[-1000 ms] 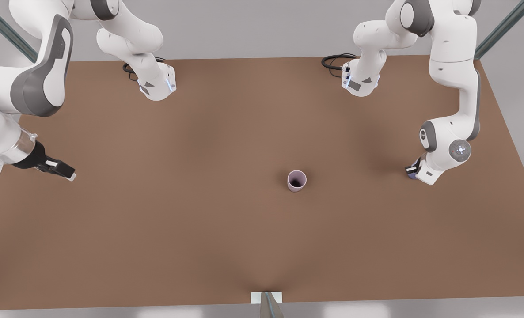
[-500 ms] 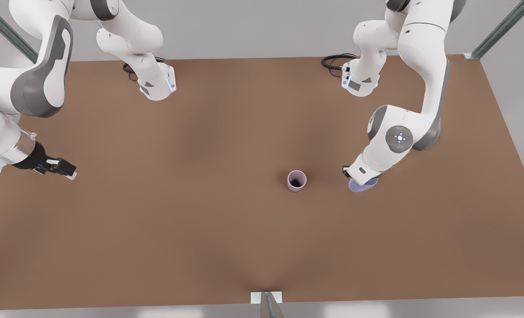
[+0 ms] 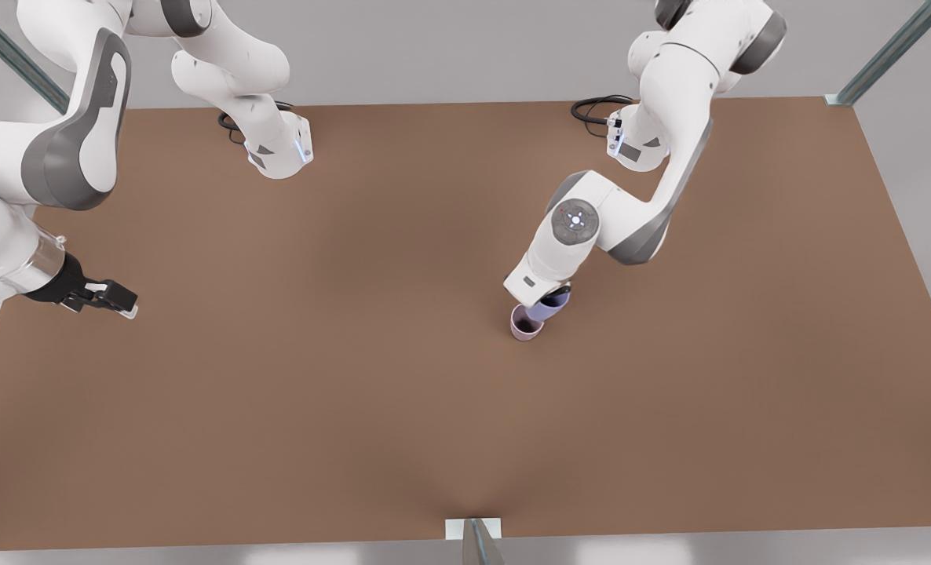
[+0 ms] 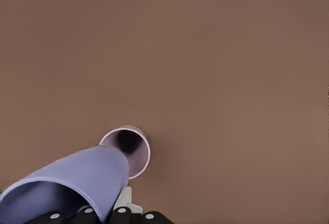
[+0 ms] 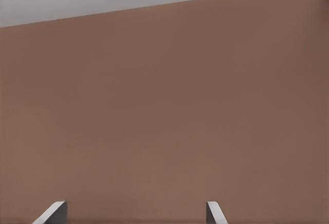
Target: Stack the cups, with the pink cup at the bottom and the purple cup at the top
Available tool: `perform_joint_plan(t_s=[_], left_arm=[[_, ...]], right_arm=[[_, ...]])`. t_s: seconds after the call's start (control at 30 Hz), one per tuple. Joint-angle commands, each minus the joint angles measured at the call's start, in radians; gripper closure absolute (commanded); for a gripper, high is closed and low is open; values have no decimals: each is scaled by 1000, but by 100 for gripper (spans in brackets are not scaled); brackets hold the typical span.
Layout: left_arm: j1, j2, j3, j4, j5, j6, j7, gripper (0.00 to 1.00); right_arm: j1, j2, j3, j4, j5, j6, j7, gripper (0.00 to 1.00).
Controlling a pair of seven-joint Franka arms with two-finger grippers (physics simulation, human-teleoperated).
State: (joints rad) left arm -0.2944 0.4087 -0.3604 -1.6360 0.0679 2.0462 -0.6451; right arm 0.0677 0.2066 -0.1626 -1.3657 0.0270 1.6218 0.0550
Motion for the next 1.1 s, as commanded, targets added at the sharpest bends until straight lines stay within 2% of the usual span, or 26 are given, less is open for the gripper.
perform_joint_plan(t_s=[0.0,1.07], left_arm=[[-6,13,1,13,4,49,-347,79],[-28,136,8,15,44,69,-386,79]], right_arm=[[0,-1,0,1,1,1,-37,0],[3,17,0,7,2,15,-35,0]])
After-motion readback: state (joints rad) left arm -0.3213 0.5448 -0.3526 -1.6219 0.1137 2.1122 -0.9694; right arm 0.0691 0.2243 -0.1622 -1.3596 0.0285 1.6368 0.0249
